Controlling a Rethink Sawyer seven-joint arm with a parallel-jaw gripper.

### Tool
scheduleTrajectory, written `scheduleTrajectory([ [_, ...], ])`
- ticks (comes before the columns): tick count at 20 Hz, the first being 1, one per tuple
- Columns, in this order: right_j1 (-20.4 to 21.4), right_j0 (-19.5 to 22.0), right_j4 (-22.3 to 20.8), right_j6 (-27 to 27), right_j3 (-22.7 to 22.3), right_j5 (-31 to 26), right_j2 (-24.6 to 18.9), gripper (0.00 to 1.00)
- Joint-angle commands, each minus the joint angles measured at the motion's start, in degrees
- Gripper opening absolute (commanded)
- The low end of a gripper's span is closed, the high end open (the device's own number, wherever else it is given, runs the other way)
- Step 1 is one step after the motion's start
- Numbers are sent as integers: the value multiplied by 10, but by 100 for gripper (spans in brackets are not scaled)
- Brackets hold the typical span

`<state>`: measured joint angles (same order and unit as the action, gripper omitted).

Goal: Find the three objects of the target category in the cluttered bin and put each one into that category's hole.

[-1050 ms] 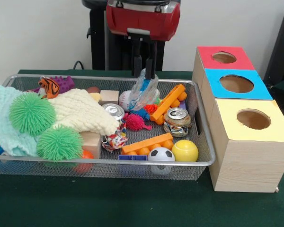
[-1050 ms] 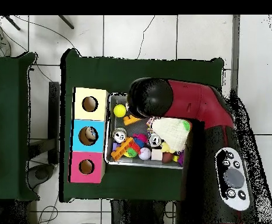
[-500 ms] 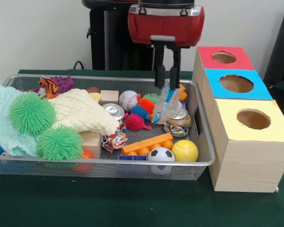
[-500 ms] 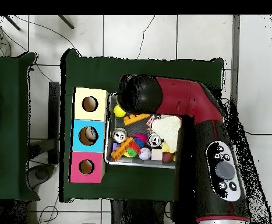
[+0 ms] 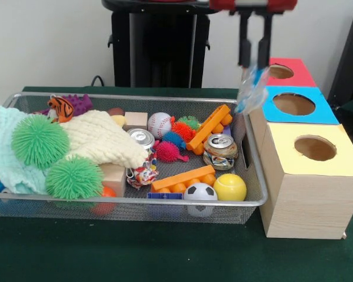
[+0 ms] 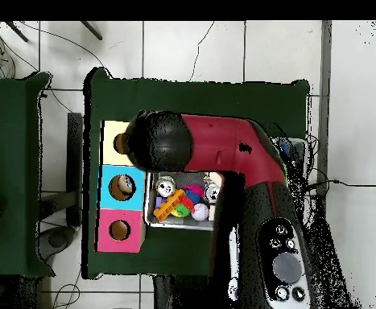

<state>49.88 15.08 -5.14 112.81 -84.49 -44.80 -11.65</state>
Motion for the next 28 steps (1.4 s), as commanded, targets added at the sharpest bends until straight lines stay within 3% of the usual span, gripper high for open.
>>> scheduleTrajectory([
  [1, 94, -30, 49, 111, -65, -150, 29, 0],
  [6, 112, -61, 58, 142, -57, -207, 60, 0],
  [8, 113, -77, 66, 161, -84, -199, 75, 0],
  [15, 86, -103, 86, 171, -163, -77, 109, 0],
  [28, -9, -125, 98, 170, -190, 121, 143, 0],
])
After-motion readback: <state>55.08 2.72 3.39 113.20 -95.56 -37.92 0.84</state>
